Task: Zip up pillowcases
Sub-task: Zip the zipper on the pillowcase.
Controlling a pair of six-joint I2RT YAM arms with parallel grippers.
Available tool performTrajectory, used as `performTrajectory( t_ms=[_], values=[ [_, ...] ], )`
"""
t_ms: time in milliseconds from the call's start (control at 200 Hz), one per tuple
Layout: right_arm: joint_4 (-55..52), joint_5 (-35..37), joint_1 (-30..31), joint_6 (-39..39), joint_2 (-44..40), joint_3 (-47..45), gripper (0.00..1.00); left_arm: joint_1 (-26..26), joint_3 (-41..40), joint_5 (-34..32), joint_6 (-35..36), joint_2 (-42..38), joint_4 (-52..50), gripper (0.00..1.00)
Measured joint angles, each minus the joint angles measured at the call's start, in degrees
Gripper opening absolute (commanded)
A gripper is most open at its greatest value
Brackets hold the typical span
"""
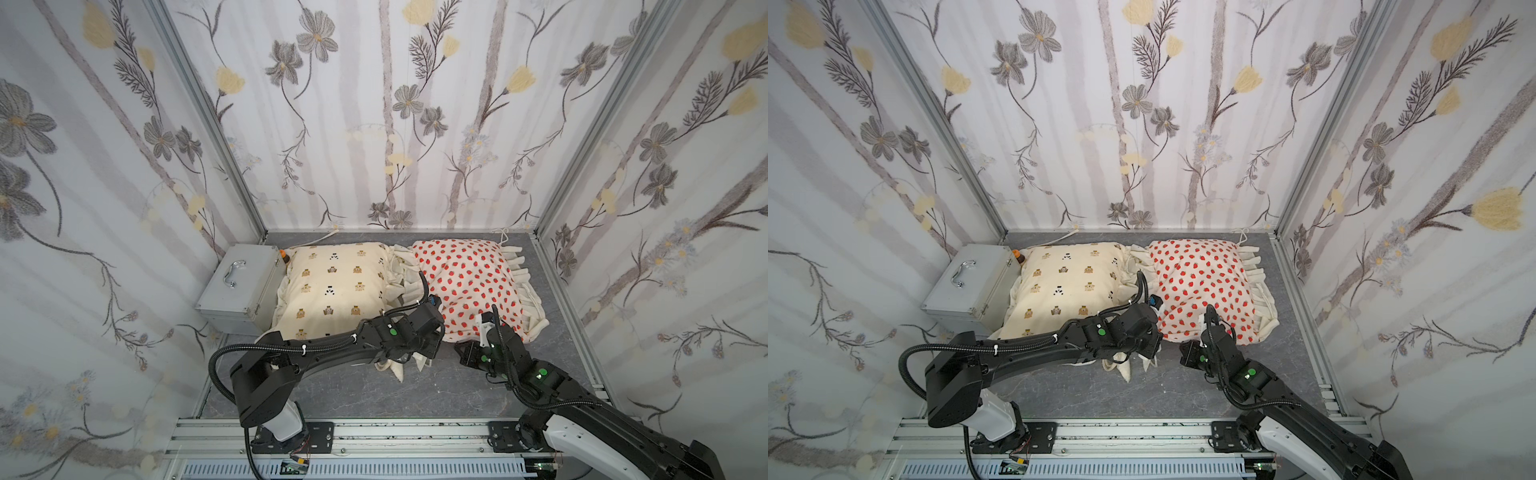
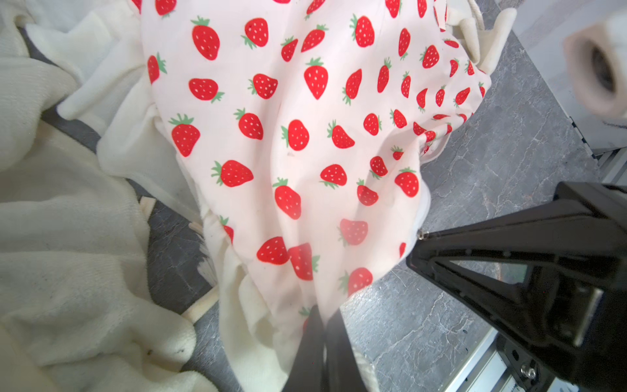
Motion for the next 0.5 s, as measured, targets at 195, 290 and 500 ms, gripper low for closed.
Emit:
performTrajectory(
  t_ms=[195,290,500],
  values=[
    [-2.3,0.5,-1.5,0.4,-1.2,0.0,0.00,0.4,-0.2,-1.6,-0.4,-1.2,0.1,0.00],
    [-3.1,0.5,-2.2,0.4,-1.5,-0.1,0.00,1.0,-0.4,-2.2,-0.6,-1.9,0.2,0.00],
    [-4.6,0.7,-3.2,0.5,-1.5,-0.3,0.00,2.2,-0.4,-2.8,-1.3,-2.9,0.7,0.00]
  ],
)
